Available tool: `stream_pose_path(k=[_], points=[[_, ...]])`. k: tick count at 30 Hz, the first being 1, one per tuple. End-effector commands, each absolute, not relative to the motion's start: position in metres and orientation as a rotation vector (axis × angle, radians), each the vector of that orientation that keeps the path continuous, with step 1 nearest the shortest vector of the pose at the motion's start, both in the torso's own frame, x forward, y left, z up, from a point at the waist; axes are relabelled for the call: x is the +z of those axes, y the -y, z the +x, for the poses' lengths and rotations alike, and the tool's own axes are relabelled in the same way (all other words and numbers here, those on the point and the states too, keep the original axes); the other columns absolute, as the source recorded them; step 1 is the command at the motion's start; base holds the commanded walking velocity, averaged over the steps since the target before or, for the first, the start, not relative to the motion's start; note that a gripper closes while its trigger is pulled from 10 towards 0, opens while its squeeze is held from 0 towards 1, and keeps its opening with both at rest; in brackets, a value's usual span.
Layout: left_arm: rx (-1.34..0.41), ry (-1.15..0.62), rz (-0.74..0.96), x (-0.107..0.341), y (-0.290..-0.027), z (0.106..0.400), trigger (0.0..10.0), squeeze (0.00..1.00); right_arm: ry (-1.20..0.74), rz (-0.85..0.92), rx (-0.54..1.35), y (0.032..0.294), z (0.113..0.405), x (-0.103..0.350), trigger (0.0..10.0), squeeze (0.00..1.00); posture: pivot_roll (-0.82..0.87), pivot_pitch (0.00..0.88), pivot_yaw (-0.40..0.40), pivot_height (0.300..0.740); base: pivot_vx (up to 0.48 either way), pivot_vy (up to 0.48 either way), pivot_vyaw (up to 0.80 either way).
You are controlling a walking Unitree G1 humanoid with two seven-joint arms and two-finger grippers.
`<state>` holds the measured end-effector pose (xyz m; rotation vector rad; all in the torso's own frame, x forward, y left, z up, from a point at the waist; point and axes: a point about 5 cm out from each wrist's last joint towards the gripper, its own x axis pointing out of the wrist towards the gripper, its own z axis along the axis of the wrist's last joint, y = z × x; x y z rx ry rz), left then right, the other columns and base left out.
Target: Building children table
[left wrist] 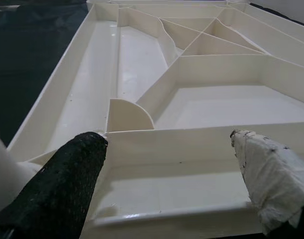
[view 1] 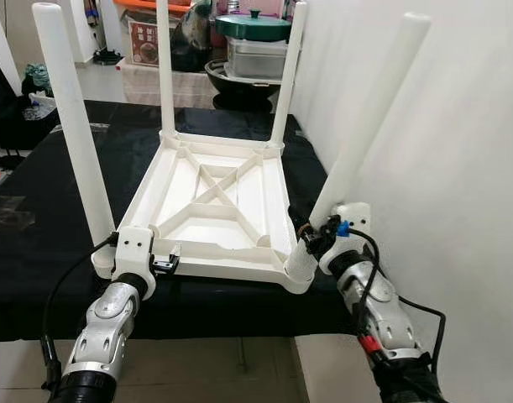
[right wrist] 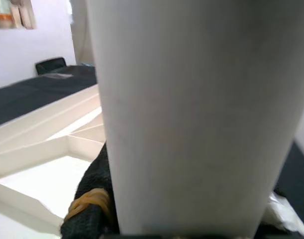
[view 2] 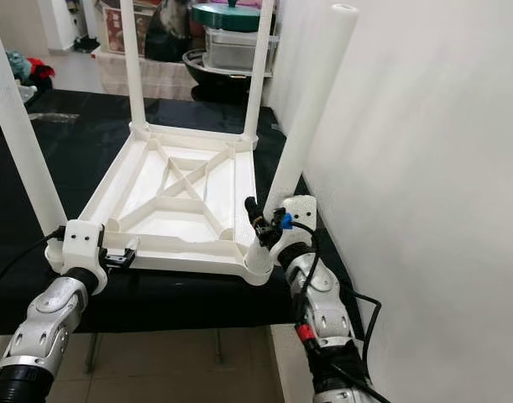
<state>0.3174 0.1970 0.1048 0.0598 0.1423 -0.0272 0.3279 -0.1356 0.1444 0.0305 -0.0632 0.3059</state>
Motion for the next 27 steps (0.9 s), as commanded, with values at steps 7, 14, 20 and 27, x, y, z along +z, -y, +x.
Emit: stream_pose_path(k=[7, 14, 20, 27], points=[[-0.032, -0.16, 0.059, 0.102, -0.194, 0.319, 10.0, 0.0, -0.291, -0.066, 0.126, 0.147, 0.319, 0.086, 10.0, 0.0, 0.06, 0.0, -0.113, 0.74, 0.0, 0.0, 0.0], [-0.016, -0.162, 0.057, 0.1, -0.198, 0.318, 10.0, 0.0, -0.311, 0.093, -0.143, 0.162, 0.325, 0.087, 10.0, 0.0, 0.06, 0.0, -0.121, 0.74, 0.0, 0.0, 0.0], [-0.019, -0.163, 0.053, 0.1, -0.194, 0.318, 10.0, 0.0, -0.302, 0.147, -0.254, 0.165, 0.323, 0.089, 10.0, 0.0, 0.06, 0.0, -0.121, 0.74, 0.0, 0.0, 0.0], [-0.015, -0.164, 0.055, 0.099, -0.196, 0.317, 10.0, 0.0, -0.288, 0.14, -0.293, 0.163, 0.319, 0.088, 10.0, 0.0, 0.07, 0.0, -0.122, 0.74, 0.0, 0.0, 0.0]])
